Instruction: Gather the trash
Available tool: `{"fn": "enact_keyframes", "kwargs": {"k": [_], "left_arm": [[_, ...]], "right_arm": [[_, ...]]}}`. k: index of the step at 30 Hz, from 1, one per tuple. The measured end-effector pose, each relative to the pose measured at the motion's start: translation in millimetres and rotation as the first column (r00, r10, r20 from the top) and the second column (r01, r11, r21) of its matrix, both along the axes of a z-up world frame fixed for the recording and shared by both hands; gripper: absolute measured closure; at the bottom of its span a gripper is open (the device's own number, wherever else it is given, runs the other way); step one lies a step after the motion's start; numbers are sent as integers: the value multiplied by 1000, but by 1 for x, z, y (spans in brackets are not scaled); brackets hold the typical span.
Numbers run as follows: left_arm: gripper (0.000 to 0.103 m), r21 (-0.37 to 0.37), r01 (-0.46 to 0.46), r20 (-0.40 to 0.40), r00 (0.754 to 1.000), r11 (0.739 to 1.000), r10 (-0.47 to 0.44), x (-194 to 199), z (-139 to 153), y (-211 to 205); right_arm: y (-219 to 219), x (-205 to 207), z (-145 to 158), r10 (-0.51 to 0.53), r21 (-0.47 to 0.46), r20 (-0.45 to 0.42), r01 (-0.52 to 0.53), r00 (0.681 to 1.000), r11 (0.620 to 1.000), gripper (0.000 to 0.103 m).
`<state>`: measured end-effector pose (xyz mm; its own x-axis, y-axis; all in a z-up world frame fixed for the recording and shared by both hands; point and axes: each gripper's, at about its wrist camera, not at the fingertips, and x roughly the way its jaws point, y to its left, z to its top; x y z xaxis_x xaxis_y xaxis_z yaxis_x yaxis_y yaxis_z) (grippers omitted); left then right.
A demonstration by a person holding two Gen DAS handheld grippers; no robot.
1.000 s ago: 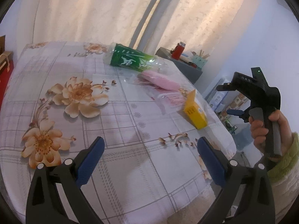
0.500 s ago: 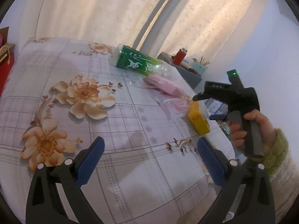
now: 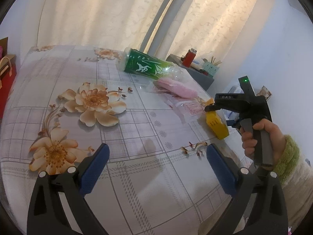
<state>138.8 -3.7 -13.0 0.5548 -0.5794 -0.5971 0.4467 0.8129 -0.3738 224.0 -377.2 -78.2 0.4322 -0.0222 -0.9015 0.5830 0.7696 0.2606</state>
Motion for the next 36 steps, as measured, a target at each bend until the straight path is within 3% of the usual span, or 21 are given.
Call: {"fn": "enact_keyframes", "kwargs": {"k": [5, 9, 15, 20, 23, 25, 29, 32, 34, 36], "left_arm": [[6, 29, 3, 16, 1000, 1000, -3, -3, 6, -2], [6, 37, 16, 32, 999, 999, -17, -6, 12, -8], [6, 73, 44, 46, 998, 996, -47, 3, 23, -25], [6, 83, 81, 64, 994, 993, -86, 24, 38, -40], [14, 136, 106, 113, 986, 985, -122, 40, 47, -56], [17, 200, 125, 156, 975, 972, -157, 47, 51, -70], [20, 395, 145, 278, 922, 907, -268, 55, 54, -110], [24, 552, 133, 362, 851, 823, -381, 56, 46, -143], [29, 628, 166, 351, 811, 760, -468, 62, 35, -163], [34, 671, 192, 319, 797, 716, -513, 71, 26, -174]], "right_arm": [[1, -19, 2, 30, -8, 31, -30, 999, 1000, 28], [9, -40, 6, 88, -66, 42, -85, 995, 994, 28], [32, -58, 2, 213, -220, 24, -202, 977, 954, 28], [34, -69, -1, 267, -258, 40, -248, 963, 934, 28], [32, -75, -3, 303, -264, 50, -280, 952, 923, 28], [29, -75, -6, 336, -220, 56, -317, 940, 923, 28], [28, -78, -8, 359, -196, 73, -339, 931, 920, 28], [22, -83, -5, 360, -162, 101, -342, 927, 926, 28], [16, -84, -5, 357, -127, 129, -342, 925, 931, 28], [9, -86, -6, 351, -83, 162, -341, 922, 936, 28]]}}
